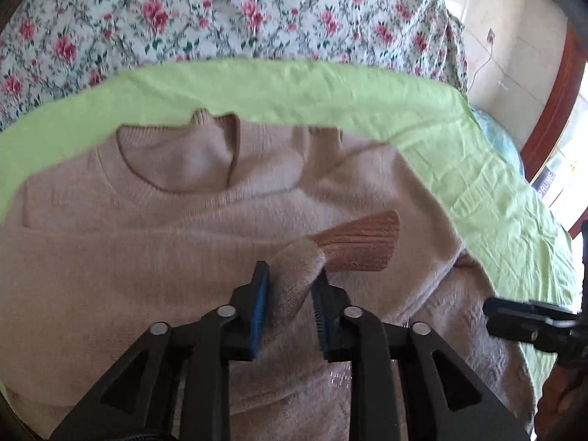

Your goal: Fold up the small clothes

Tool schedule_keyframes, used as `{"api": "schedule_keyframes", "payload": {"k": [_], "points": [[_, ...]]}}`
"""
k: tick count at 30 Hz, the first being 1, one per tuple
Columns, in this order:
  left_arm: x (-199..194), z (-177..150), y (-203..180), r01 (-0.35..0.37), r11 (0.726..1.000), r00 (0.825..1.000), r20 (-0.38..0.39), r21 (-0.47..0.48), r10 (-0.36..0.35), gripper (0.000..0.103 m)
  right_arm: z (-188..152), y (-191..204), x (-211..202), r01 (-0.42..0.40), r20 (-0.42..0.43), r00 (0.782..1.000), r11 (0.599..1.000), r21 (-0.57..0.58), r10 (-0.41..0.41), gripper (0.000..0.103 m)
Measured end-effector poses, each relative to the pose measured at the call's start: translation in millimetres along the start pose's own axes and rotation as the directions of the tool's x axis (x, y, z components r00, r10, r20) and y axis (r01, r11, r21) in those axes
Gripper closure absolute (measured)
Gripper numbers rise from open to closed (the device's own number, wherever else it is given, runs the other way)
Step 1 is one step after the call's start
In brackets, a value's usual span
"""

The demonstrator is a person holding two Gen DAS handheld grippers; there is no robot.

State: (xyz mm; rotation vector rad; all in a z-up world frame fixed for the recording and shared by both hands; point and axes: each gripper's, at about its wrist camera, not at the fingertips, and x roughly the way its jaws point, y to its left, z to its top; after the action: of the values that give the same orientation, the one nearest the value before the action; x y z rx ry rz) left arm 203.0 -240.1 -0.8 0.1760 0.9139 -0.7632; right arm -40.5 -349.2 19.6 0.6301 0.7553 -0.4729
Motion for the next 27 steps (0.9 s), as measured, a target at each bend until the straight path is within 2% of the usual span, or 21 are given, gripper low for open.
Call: {"api": "schedule_keyframes", "payload": {"k": [1, 3, 6, 9, 11, 15, 18, 19, 20, 21, 23, 26, 27], "points": [[-3, -5, 3, 0.004, 1.000, 1.000, -0.001, -0.003, -0.004, 0.057, 1, 1, 2, -0.005, 0.001, 1.000, 1.000, -0.002, 0.005, 0.054], [-19, -12, 10, -0.011, 1.000, 1.000, 0.019, -0.006, 0.011, 0.044, 4, 6, 7, -0.022, 0.004, 1.000, 1.000, -0.013, 0.022, 0.054], [-50, -25, 28, -0.034, 0.999, 0.998, 0.050, -0.023, 0.035, 0.042, 11, 14, 17, -0.046, 0.008, 0.999, 0.998, -0.031, 0.046, 0.054], [-79, -41, 58, -0.098, 0.993, 0.993, 0.066, -0.061, 0.102, 0.041, 20, 18, 32, -0.064, 0.003, 0.998, 0.998, -0.029, 0.064, 0.054], [-97, -54, 81, -0.172, 0.980, 0.982, 0.068, -0.098, 0.179, 0.040, 26, 19, 43, -0.064, -0.005, 0.998, 0.998, -0.024, 0.064, 0.054], [-117, -82, 138, -0.320, 0.928, 0.944, 0.021, -0.188, 0.330, 0.039, 38, 24, 70, -0.064, -0.035, 0.997, 0.997, -0.039, 0.062, 0.054], [-114, -93, 173, -0.390, 0.886, 0.919, -0.042, -0.249, 0.393, 0.039, 46, 32, 85, -0.078, -0.047, 0.996, 0.994, -0.071, 0.075, 0.055], [-112, -97, 184, -0.413, 0.871, 0.909, -0.064, -0.268, 0.412, 0.039, 48, 34, 88, -0.089, -0.056, 0.995, 0.992, -0.085, 0.085, 0.066], [-110, -98, 192, -0.424, 0.862, 0.904, -0.075, -0.279, 0.421, 0.039, 50, 39, 91, -0.094, -0.072, 0.994, 0.990, -0.105, 0.087, 0.085], [-107, -99, 198, -0.431, 0.856, 0.901, -0.083, -0.285, 0.426, 0.039, 53, 44, 90, -0.098, -0.076, 0.993, 0.987, -0.127, 0.088, 0.093], [-99, -94, 209, -0.447, 0.848, 0.894, -0.103, -0.286, 0.436, 0.039, 59, 53, 74, -0.111, -0.038, 0.994, 0.980, -0.163, 0.107, 0.094], [-96, -84, 215, -0.457, 0.842, 0.888, -0.097, -0.286, 0.449, 0.039, 72, 54, 30, -0.172, 0.077, 0.980, 0.973, -0.156, 0.185, 0.095], [-94, -81, 217, -0.464, 0.838, 0.884, -0.095, -0.288, 0.457, 0.039, 75, 50, 20, -0.157, 0.108, 0.979, 0.978, -0.141, 0.172, 0.095]]}}
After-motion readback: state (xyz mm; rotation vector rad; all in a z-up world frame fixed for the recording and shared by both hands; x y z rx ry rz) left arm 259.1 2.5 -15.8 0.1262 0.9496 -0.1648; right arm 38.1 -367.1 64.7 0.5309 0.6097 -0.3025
